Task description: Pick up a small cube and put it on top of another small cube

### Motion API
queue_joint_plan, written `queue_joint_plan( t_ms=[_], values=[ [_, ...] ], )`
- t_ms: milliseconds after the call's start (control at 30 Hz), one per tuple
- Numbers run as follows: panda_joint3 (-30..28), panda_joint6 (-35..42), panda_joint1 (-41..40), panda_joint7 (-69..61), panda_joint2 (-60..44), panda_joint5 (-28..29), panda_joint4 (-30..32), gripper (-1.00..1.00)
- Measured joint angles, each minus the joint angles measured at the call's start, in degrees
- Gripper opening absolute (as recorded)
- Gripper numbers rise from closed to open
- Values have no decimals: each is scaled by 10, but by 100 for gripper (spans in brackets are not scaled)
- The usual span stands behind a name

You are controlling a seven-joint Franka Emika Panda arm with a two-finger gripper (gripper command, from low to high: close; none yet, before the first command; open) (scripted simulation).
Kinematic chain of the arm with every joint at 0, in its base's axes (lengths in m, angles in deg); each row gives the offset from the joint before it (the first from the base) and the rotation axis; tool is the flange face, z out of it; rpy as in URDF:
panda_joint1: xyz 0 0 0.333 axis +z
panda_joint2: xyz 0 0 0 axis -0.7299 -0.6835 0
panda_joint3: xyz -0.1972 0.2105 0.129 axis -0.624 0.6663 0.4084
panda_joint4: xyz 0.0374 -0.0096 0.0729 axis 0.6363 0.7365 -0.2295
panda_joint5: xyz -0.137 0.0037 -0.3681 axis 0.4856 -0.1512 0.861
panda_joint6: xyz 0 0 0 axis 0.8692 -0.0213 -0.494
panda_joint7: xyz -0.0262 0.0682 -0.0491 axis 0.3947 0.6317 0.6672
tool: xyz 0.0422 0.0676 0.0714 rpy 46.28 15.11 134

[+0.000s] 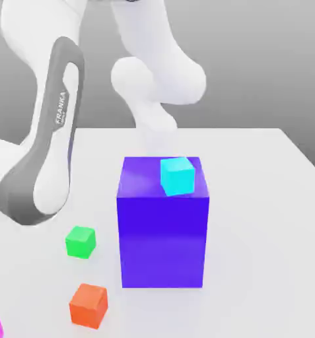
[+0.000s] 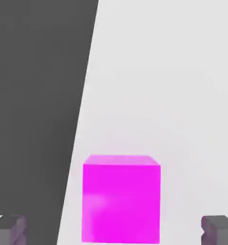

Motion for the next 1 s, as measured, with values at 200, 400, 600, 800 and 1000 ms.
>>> queue_joint_plan(
  t_ms=[200,400,600,800,1000],
  values=[
    [1,-10,-1,-1,-13,-2,-3,-100],
    [-6,42,5,6,59,1,17,-100],
    [-3,49,15,112,183,-70,130,-100],
    [-5,38,27,269,301,-95,255,-100],
    [7,12,6,469,407,-60,385,-100]
  ],
)
